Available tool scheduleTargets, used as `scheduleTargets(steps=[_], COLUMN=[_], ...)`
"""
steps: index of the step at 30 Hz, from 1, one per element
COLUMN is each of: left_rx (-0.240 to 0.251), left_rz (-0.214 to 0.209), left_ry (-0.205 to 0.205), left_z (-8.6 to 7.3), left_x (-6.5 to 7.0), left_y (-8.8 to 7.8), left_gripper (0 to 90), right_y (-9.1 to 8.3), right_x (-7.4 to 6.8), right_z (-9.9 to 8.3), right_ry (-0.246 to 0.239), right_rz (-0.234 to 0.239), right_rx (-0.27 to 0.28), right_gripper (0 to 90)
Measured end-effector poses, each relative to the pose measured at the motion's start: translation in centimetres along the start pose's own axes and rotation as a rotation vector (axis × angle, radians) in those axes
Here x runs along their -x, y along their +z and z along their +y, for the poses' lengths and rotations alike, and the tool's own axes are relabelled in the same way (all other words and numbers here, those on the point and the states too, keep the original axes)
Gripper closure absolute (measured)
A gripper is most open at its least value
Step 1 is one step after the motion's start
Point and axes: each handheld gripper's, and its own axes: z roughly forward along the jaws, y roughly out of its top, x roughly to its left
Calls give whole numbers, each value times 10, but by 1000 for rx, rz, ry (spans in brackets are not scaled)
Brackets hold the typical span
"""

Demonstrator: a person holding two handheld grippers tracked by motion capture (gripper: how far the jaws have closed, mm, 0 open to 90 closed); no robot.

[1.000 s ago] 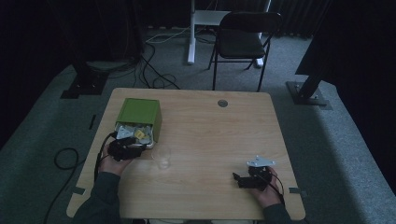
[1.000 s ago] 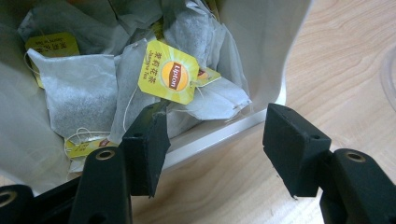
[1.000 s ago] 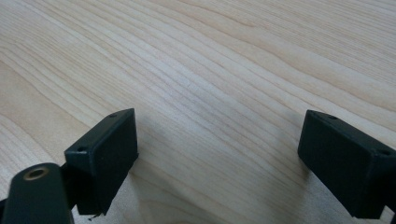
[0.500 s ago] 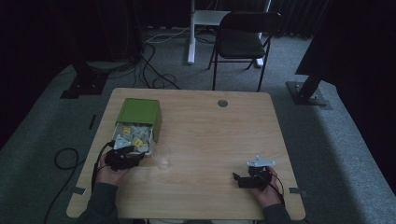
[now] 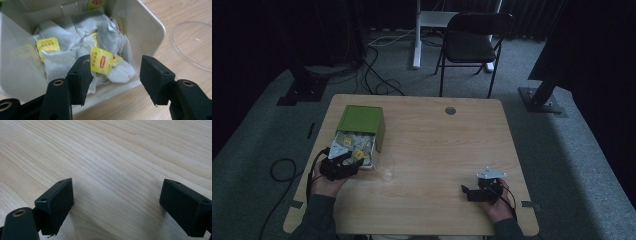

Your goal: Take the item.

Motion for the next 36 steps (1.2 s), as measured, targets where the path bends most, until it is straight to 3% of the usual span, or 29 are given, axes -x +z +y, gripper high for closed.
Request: scheduleTargets(steps=[21, 32, 36], left_rx=[-74, -66, -53], left_rz=[77, 113, 116], left_ry=[-21, -4, 6], left_z=[4, 5, 7], left_x=[-10, -9, -8], left_y=[28, 18, 12], left_gripper=[570, 863, 900], right_y=[0, 0, 0], right_x=[0, 0, 0], right_z=[0, 0, 0], right_ry=[1, 2, 0], right_rz=[0, 0, 0], right_rx=[-2, -1, -1], right_gripper=[115, 115, 115])
